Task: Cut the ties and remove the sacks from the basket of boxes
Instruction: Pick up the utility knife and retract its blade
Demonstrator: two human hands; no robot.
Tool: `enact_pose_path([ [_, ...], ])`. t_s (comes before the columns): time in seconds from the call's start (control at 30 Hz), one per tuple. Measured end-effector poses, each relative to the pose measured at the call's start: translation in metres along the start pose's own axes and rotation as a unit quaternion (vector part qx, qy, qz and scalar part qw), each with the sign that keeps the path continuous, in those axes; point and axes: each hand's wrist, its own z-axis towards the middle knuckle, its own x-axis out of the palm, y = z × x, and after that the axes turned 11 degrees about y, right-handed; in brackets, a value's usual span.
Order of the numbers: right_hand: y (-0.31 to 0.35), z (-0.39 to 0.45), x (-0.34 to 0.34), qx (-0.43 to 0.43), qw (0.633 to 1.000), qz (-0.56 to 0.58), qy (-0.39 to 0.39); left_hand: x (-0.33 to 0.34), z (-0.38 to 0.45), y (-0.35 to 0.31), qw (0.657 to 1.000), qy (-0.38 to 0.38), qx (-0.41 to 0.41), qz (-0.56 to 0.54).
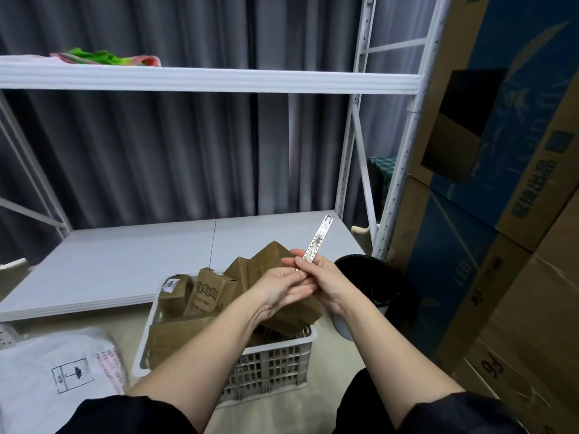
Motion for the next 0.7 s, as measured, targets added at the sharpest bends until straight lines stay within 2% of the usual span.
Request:
enact_pose_path([
  [0.13,-0.002,-0.002,-0.013,0.044,0.999,0.003,-0.004,0.003,0.008,0.007,1.0,-0.003,-0.015,-0.015],
  [0.3,-0.021,0.0,-0.048,0.081,0.993,-0.046,-0.077,0.011,0.031,0.027,0.998,-0.043,-0.044,-0.01],
  [0.37,-0.025,0.002,-0.061,0.097,0.989,-0.059,-0.095,0.012,0.042,0.034,0.995,-0.061,-0.071,0.034],
  [0.43,-0.026,0.007,-0.074,0.112,0.985,-0.09,-0.096,0.013,0.055,0.04,0.985,-0.07,-0.098,0.122],
  [0.53,-0.024,0.02,-0.094,0.108,0.977,-0.151,-0.102,0.011,0.077,0.048,0.972,-0.086,-0.094,0.196],
  [0.7,-0.021,0.059,-0.136,0.117,0.966,-0.197,-0.121,-0.002,0.127,0.046,0.954,-0.057,-0.121,0.27],
])
